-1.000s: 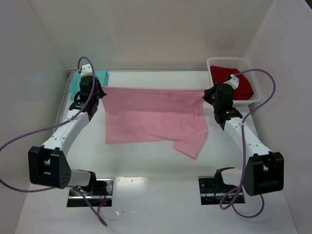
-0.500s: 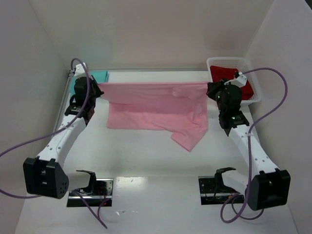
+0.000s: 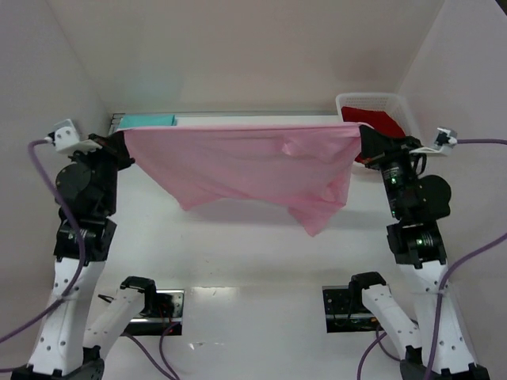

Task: Fold and stack the t-shirts
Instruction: Flatten out the tshirt

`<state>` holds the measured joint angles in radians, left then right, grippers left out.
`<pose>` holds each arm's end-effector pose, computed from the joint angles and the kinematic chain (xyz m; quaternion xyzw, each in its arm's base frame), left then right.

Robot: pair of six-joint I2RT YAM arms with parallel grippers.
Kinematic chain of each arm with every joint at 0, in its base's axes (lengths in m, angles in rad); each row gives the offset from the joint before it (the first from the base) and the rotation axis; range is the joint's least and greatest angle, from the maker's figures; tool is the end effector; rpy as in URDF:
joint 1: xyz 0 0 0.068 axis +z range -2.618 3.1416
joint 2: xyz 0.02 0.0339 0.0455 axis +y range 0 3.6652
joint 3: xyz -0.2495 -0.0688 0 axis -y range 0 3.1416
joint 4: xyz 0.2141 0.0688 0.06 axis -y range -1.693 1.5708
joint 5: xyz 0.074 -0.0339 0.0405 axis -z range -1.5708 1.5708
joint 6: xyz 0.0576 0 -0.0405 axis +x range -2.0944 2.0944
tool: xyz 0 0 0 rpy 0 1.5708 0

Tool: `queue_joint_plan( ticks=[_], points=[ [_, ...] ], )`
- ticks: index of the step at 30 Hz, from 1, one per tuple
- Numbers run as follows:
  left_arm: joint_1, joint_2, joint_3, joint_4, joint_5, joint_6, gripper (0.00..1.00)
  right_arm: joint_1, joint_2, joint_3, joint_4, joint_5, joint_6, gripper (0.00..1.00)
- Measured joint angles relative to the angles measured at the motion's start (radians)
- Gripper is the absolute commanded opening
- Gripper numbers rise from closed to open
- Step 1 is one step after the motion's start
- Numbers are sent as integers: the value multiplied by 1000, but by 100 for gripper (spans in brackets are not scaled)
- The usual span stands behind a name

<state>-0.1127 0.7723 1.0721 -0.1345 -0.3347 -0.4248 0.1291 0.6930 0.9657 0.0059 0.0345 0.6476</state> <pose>0.1559 0.0014 0.4293 -0.2246 0.6098 -0.0960 0.7540 0.1436 0.0166 0.4245 0.1676 0.5783 0.2927 0.7428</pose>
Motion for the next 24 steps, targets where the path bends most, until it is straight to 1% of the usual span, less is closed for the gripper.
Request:
queue_joint_plan(
  ticks=[4,6,8,10,13,17,20,24],
  points=[
    [0,-61,59,-14,3,1,0,0,-62,65,-33,-32,8,0],
    [0,-47,86,-13,5,2,0,0,-67,92,-37,-38,7,0],
    [0,1,110,-14,7,3,0,0,-42,104,-37,-32,6,0],
    [0,95,127,-6,9,3,0,0,-4,99,-36,-16,7,0],
    [0,262,122,9,10,3,0,-2,100,64,-25,19,12,0],
    [3,475,70,5,12,3,0,-8,282,-39,-10,63,19,0],
    [7,578,61,-4,13,3,0,-12,370,-120,-14,79,26,0],
    [11,676,62,32,11,3,0,-13,449,-140,13,85,23,0]
  ],
)
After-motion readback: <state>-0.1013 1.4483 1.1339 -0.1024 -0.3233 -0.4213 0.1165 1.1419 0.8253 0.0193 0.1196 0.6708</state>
